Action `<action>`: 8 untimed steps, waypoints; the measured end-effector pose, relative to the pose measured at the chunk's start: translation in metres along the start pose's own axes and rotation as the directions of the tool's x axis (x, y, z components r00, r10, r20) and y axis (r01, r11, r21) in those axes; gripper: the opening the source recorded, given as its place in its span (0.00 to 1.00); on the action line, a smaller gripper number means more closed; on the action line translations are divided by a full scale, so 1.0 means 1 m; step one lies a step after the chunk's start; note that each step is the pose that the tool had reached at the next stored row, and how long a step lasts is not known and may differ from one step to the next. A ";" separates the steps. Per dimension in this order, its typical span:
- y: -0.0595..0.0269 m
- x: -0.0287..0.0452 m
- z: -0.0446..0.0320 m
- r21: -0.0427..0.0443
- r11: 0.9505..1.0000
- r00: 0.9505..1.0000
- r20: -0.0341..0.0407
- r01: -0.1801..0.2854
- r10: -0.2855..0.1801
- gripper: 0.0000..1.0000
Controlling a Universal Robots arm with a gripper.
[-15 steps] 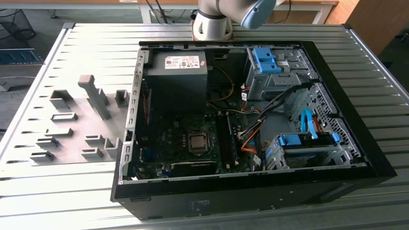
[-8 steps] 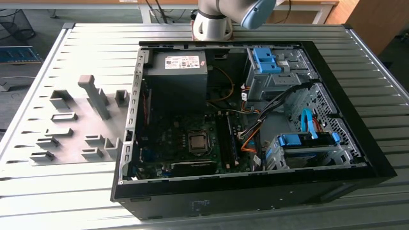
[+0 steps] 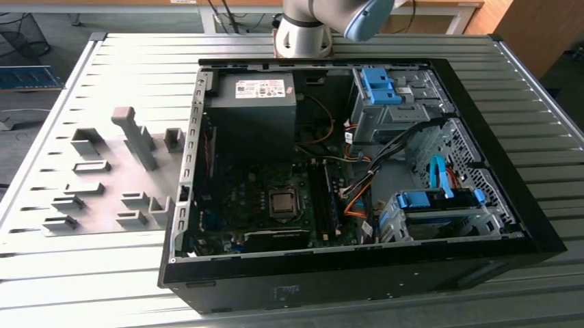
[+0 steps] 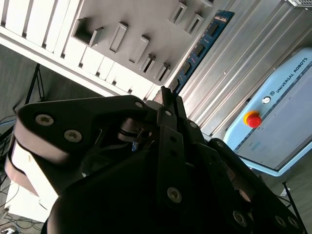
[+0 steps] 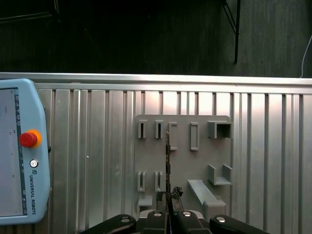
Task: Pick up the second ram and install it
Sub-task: 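Pick up the second ram and move it above second insertion slot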
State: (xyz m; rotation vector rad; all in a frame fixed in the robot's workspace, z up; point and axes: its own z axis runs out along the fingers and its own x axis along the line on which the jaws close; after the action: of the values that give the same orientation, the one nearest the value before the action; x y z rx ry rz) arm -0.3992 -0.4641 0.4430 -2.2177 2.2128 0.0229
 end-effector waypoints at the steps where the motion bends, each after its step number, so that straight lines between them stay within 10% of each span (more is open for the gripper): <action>1: -0.0008 0.0000 -0.0001 0.000 1.000 1.000 0.000 0.000 0.000 0.14; 8: -0.0066 0.0000 -0.0001 0.000 1.000 1.000 0.000 0.000 0.000 0.14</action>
State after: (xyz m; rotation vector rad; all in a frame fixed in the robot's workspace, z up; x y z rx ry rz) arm -0.3927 -0.4641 0.4431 -2.2178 2.2129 0.0230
